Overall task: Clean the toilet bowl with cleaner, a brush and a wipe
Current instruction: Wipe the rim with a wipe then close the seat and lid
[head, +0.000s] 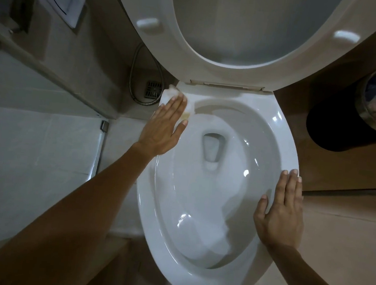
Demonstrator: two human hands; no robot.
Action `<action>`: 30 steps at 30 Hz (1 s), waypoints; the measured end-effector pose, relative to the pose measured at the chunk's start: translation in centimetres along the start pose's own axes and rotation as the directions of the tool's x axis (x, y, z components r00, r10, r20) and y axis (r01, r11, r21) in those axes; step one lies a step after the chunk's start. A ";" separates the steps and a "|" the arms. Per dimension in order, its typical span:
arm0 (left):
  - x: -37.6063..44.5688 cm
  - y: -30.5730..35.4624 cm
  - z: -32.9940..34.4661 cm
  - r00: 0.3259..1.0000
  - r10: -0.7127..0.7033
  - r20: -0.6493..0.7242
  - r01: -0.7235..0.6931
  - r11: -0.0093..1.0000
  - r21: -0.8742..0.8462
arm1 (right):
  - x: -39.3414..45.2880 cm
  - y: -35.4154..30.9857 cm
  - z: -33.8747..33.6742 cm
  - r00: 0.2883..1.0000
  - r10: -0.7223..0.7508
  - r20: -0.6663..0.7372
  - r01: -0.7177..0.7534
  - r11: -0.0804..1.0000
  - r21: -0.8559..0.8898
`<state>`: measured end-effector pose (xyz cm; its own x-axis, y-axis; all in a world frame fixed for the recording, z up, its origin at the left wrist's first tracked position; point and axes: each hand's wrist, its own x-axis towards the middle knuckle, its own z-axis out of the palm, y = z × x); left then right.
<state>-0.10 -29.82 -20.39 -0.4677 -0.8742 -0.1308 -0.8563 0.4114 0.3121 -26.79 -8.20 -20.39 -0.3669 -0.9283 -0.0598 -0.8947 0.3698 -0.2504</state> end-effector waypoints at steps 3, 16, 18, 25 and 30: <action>-2.5 -0.6 0.0 1.000 0.017 0.006 -0.017 1.000 0.004 | 0.1 0.0 0.1 1.000 0.001 0.002 -0.001 1.000 -0.005; -1.1 1.5 0.8 0.977 -0.193 -0.089 0.189 0.980 -0.054 | 0.1 0.0 0.0 1.000 0.020 0.015 -0.020 1.000 -0.004; -0.4 1.5 0.8 0.982 -0.163 -0.093 0.162 0.987 -0.015 | 0.0 0.1 0.0 1.000 0.021 0.020 -0.021 1.000 -0.008; 3.1 2.2 0.5 0.999 0.033 -0.039 -0.031 0.997 0.069 | 0.1 0.0 0.0 1.000 0.010 0.018 -0.010 1.000 -0.001; 5.1 2.4 0.4 0.981 0.194 0.011 -0.194 0.975 0.105 | 0.1 0.0 0.0 1.000 0.015 0.021 -0.015 1.000 -0.013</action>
<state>-4.66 -33.17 -20.63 -0.6275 -0.7747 -0.0777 -0.7672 0.5982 0.2315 -26.89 -8.29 -20.40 -0.3752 -0.9231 -0.0838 -0.8922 0.3842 -0.2373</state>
